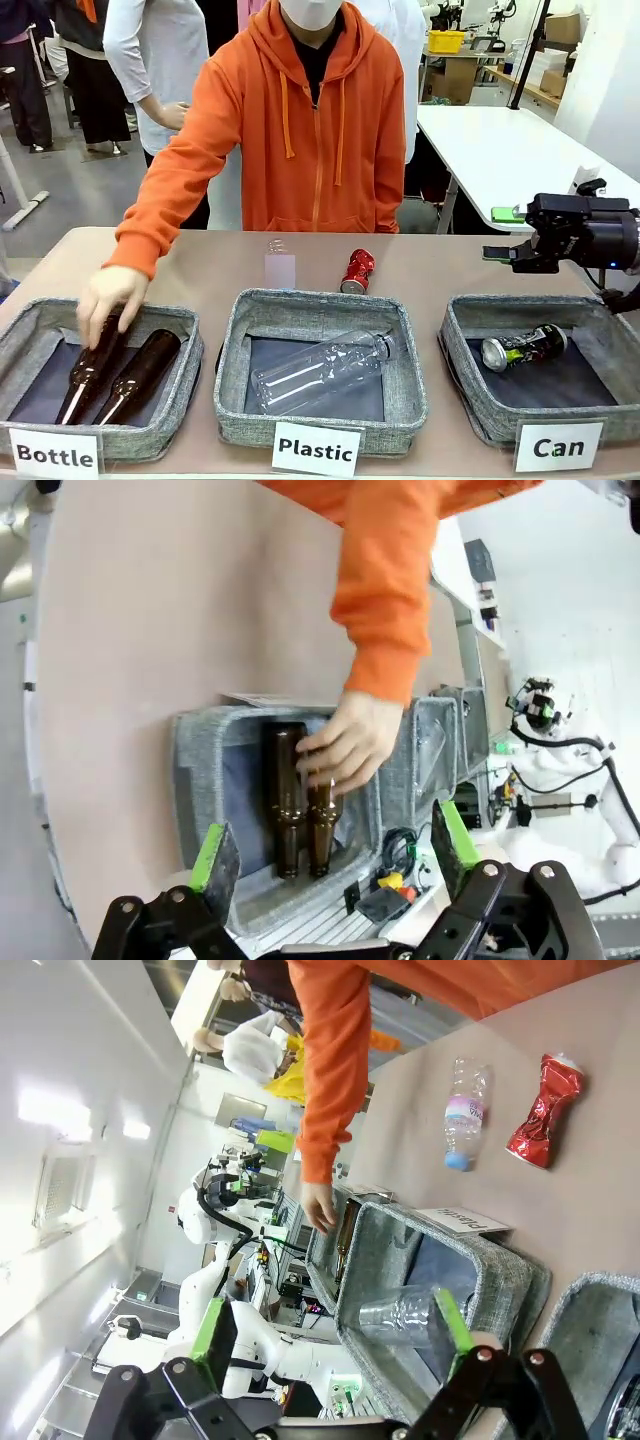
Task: Sort the can waste into the basket.
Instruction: Pick up the can waste from the table and place it in the right Fabric basket.
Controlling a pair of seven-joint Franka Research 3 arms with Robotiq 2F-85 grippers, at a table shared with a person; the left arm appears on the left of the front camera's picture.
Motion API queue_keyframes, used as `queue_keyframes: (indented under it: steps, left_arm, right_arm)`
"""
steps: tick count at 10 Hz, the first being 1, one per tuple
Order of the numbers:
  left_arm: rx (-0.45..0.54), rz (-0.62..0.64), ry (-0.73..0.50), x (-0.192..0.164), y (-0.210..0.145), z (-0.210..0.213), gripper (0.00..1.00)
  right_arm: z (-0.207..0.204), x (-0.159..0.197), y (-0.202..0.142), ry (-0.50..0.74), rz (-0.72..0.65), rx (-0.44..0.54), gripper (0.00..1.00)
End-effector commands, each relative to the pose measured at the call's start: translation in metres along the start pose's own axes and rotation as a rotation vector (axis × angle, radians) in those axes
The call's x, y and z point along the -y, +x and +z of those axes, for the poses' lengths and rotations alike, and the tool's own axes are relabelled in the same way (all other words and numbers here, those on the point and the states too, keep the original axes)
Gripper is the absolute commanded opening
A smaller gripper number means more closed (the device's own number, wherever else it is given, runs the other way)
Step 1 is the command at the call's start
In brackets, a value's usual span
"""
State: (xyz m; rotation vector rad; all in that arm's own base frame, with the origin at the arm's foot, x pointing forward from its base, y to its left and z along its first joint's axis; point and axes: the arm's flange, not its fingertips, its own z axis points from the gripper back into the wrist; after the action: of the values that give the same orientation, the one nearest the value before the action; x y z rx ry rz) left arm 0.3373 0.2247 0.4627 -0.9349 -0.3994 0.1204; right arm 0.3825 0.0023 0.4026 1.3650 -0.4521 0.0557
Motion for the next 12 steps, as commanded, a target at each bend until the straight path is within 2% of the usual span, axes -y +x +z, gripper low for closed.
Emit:
queue_keyframes:
  steps: [1, 3, 5, 6, 7, 9, 11, 12]
  left_arm:
    - [0.003, 0.003, 0.006, 0.019, -0.029, 0.001, 1.00]
    - [-0.054, -0.013, -0.014, 0.027, -0.029, -0.017, 1.00]
    - [-0.159, -0.028, -0.039, 0.043, -0.014, -0.051, 1.00]
    - [-0.214, -0.007, -0.008, 0.061, 0.004, -0.085, 1.00]
    - [-0.224, 0.011, 0.065, 0.080, 0.026, -0.118, 1.00]
    - [-0.308, 0.027, 0.113, 0.110, 0.068, -0.177, 1.00]
    - [-0.356, 0.082, 0.068, 0.108, 0.094, -0.225, 1.00]
    - [-0.342, 0.136, 0.024, 0.099, 0.106, -0.237, 1.00]
  right_arm:
    - [0.003, -0.004, 0.000, 0.001, -0.009, -0.008, 1.00]
    - [0.003, -0.004, 0.000, 0.001, -0.009, -0.008, 1.00]
    - [0.000, 0.000, 0.000, 0.000, 0.000, 0.000, 1.00]
    - [0.002, -0.008, -0.002, 0.033, 0.058, -0.037, 1.00]
    - [-0.010, -0.004, 0.003, 0.026, 0.066, -0.062, 1.00]
    - [-0.024, 0.000, 0.005, 0.049, 0.072, -0.099, 1.00]
    - [-0.020, 0.002, 0.005, 0.059, 0.064, -0.091, 1.00]
    - [-0.020, 0.003, 0.007, 0.059, 0.063, -0.086, 1.00]
